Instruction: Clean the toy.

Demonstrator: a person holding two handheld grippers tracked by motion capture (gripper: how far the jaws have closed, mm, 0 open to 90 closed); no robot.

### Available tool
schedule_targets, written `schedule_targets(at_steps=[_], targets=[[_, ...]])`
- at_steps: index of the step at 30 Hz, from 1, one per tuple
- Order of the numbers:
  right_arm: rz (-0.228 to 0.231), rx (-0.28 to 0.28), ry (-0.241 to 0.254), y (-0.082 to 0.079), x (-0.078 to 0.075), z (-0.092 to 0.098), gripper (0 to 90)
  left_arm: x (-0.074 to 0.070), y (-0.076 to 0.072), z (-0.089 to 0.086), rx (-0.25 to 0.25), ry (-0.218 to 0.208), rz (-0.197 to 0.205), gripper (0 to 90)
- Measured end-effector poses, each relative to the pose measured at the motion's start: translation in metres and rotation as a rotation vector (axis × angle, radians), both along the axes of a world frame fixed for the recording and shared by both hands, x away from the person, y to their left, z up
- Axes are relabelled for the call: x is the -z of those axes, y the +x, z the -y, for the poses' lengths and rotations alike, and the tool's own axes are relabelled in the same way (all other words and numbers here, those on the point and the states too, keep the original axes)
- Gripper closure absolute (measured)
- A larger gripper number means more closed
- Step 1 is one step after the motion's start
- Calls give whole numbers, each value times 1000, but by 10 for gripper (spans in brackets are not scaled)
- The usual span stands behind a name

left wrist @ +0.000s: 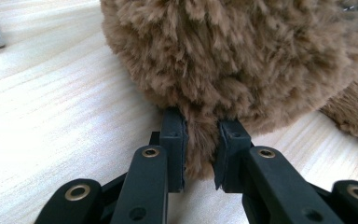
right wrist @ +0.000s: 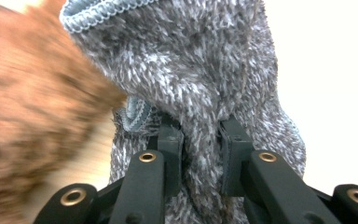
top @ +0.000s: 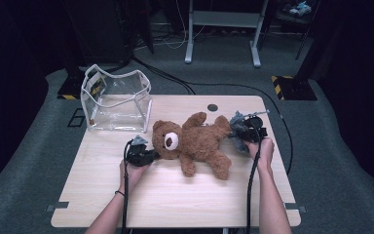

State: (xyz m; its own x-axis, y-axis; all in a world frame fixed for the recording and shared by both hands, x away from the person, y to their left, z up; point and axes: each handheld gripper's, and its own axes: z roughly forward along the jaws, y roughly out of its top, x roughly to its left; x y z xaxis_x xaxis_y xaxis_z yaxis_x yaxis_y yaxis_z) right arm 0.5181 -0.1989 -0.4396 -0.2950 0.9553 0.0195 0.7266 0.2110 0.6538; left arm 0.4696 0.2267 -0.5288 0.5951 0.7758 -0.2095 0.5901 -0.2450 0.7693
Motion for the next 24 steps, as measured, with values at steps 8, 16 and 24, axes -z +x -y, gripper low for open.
schedule_targets(at_steps=[8, 16, 24], targets=[[130, -162, 21, -26, -53, -47, 744, 0, 0, 0, -14, 1, 11, 708], [67, -352, -34, -21, -39, -122, 740, 0, 0, 0, -14, 1, 11, 711], [47, -300, -121, -15, -22, -134, 759, 0, 1, 0, -29, -14, 7, 613]])
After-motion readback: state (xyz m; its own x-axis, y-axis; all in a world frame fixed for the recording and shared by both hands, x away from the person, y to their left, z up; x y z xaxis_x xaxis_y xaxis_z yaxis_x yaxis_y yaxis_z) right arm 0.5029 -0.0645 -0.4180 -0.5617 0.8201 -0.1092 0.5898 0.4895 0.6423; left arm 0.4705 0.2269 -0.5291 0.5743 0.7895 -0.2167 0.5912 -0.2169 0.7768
